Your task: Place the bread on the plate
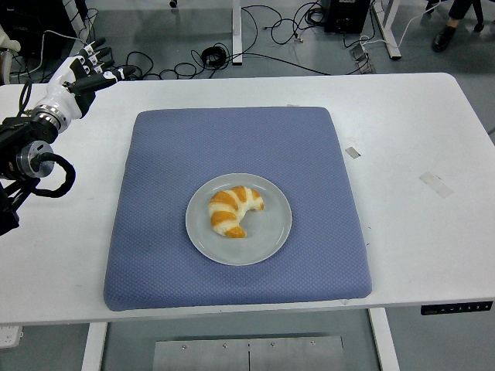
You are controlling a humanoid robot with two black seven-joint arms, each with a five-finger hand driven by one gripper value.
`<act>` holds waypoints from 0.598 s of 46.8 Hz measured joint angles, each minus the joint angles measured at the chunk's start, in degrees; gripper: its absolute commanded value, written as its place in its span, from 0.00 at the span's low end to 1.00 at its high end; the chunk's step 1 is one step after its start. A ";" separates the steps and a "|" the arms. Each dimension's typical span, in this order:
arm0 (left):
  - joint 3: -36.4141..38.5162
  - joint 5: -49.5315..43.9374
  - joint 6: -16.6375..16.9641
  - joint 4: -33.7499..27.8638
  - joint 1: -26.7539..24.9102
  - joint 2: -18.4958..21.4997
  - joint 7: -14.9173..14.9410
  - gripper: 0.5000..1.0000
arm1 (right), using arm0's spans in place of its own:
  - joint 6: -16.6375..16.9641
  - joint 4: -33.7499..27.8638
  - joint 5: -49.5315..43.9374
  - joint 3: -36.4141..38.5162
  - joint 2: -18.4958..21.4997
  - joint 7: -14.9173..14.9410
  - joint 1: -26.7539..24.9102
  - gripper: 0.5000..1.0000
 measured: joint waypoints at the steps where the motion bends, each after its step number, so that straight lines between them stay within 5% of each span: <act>1: 0.00 -0.01 0.00 0.00 0.02 -0.02 0.00 0.95 | 0.00 0.00 0.00 0.00 0.00 0.00 0.00 1.00; 28: -0.13 -0.14 0.04 0.00 -0.06 -0.03 -0.01 0.95 | 0.00 0.00 0.00 0.00 0.00 0.01 0.01 1.00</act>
